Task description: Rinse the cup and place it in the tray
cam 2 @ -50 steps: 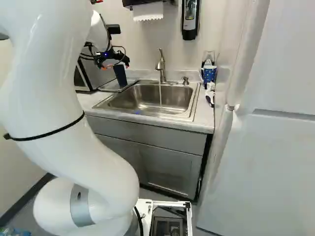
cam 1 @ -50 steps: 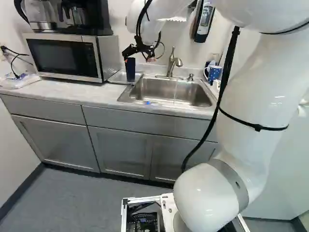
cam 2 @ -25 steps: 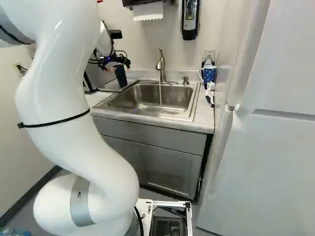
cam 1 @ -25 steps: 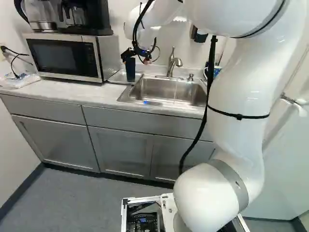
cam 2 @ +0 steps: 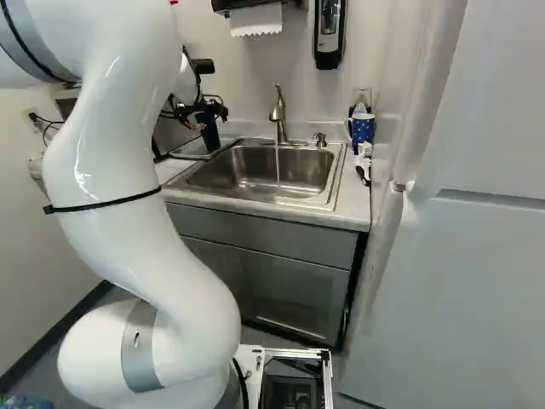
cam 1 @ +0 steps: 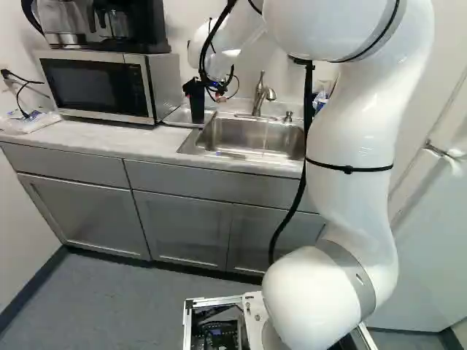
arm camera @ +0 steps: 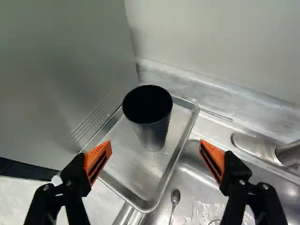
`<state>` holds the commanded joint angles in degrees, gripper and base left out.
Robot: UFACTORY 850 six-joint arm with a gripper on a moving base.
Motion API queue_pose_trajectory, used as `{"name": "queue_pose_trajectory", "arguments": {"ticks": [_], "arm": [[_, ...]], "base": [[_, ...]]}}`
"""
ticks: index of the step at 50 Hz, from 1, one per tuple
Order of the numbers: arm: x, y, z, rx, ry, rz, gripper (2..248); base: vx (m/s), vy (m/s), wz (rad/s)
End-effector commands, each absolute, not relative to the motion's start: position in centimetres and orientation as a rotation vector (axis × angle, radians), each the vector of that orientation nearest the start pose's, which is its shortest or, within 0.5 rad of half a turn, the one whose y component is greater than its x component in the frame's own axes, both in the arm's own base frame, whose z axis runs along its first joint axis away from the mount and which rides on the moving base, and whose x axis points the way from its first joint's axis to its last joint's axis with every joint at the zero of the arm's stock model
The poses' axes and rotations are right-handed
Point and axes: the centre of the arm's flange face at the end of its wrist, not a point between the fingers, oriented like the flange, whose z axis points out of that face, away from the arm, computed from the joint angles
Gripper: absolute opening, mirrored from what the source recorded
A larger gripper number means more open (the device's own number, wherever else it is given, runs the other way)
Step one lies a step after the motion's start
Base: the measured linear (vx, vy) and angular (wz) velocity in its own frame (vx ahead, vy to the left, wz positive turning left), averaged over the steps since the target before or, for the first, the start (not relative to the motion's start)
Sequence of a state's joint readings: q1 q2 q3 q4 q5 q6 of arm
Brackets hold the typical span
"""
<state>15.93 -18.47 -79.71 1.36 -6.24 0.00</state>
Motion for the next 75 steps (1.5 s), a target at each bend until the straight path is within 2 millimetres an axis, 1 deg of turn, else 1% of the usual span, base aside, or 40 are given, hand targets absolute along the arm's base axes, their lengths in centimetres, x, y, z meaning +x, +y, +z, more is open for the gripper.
{"name": "queue_pose_trajectory", "arguments": {"ticks": [75], "arm": [[64.9, 18.5, 54.5, -2.496, -0.316, -1.603, 247]], "base": [[0.0, 0.0, 0.0]]}}
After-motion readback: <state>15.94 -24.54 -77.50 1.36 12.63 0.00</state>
